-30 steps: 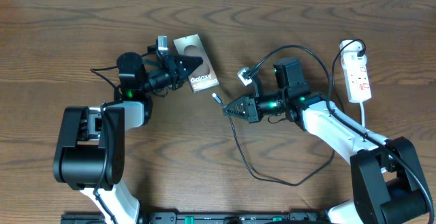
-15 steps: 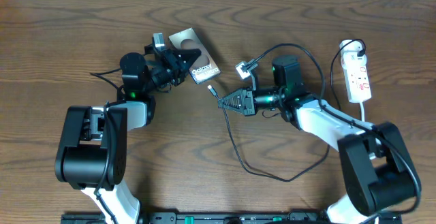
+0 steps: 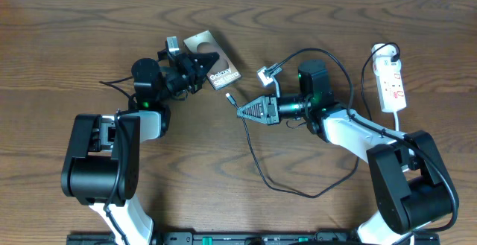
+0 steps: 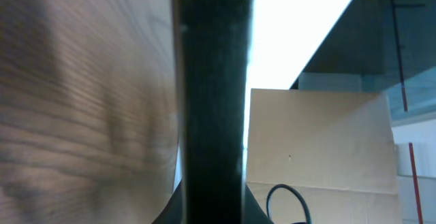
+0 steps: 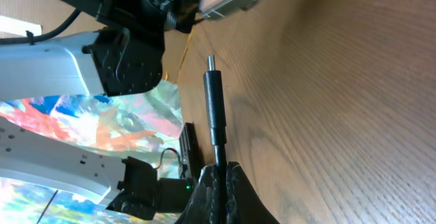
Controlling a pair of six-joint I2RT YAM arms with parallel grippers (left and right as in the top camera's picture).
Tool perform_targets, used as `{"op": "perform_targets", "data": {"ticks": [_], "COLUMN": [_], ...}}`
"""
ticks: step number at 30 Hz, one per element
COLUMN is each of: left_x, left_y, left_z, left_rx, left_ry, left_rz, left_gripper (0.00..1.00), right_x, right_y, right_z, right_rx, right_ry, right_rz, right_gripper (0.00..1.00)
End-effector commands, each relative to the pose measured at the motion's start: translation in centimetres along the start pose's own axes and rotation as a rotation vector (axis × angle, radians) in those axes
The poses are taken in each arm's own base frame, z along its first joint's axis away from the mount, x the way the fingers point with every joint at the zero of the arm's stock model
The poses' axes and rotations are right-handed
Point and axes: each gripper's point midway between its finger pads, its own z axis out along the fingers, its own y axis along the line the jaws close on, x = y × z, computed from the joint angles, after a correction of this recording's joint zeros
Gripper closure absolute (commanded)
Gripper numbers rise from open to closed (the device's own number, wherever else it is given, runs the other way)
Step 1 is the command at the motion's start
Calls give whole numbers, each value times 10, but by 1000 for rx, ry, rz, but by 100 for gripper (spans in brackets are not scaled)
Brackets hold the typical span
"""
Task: Plug charger to phone and switch on socket
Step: 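Push the plug into the phone's port while the left gripper holds the phone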
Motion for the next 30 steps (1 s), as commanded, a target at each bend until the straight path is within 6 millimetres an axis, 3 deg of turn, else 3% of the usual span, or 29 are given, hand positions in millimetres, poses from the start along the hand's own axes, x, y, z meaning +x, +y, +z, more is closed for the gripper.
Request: {"op": "perform_targets", "data": {"ticks": [1,12,30], "left_x": [-2,-1,-1], "left_y": [-14,-13,-13], "left_z": [2,2,2], "left_rx": [35,35,35], "left_ry": [5,9,9], "left_rz": [41,44,44], "left_gripper": [93,92,92], "right_x": [3,-11,-18], "right_y": [-9,1,-9], "right_z": [-7,-10,-9], "right_rx": [9,-22,32], "right_ry": [-11,-51,-96], "right_rz": [73,60,79], "right_gripper": [99,99,99]}}
